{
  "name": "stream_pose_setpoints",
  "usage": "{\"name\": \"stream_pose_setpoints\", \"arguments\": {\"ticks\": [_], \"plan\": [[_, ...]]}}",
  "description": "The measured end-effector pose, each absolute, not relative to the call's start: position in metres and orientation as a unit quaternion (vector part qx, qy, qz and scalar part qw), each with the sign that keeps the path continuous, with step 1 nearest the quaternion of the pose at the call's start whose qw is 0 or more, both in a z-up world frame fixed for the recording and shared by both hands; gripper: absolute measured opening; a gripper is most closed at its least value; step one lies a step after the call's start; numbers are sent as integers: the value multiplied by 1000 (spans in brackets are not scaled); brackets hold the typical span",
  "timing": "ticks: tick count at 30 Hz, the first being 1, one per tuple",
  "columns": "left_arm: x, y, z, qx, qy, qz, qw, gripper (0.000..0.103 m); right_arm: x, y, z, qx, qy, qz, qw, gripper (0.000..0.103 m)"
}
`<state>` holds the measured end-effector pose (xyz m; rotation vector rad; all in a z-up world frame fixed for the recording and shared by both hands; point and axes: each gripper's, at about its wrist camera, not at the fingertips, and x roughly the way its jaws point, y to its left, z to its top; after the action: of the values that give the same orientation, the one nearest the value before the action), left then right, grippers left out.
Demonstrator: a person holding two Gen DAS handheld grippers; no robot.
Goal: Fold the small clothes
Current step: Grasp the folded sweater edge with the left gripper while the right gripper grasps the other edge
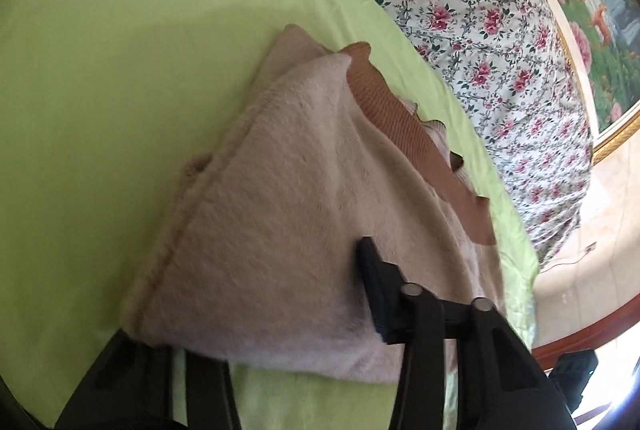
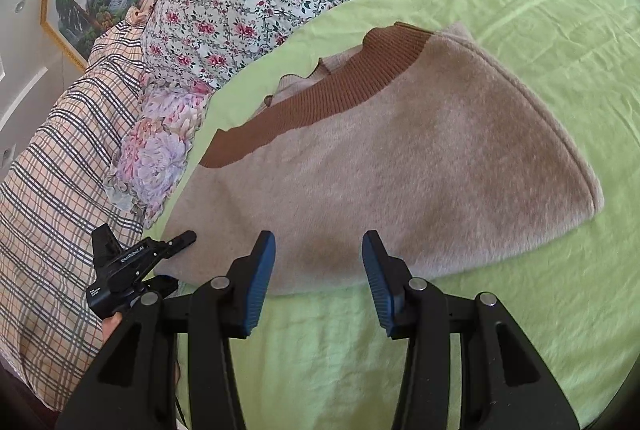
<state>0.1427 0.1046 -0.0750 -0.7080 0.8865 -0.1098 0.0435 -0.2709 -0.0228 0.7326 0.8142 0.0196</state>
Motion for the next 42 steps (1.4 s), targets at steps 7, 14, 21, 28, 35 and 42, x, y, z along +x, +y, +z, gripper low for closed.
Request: {"name": "stream_pose_setpoints", "arguments": {"ticks": [7, 14, 21, 28, 35, 42], "plan": [[146, 65, -18, -249, 382, -68, 888, 13, 72, -311, -19, 351, 402, 24, 845, 47], [152, -43, 23, -169, 368, -191, 894, 9, 103, -358, -20, 449, 394, 120, 793, 51], [162, -109, -14, -144, 411, -230, 870, 7, 150, -355, -46, 496, 438, 181, 728, 79], [153, -102, -9, -143, 399, -248, 871, 7, 205, -296, -54, 448, 476, 231, 720, 80], [148, -96, -12, -128, 405, -261, 867, 7, 268, -243, -56, 401, 506, 282, 709, 23], [138, -126, 8, -110, 389, -318, 857, 6, 235, -291, -2, 352, 452, 262, 777, 21]]}}
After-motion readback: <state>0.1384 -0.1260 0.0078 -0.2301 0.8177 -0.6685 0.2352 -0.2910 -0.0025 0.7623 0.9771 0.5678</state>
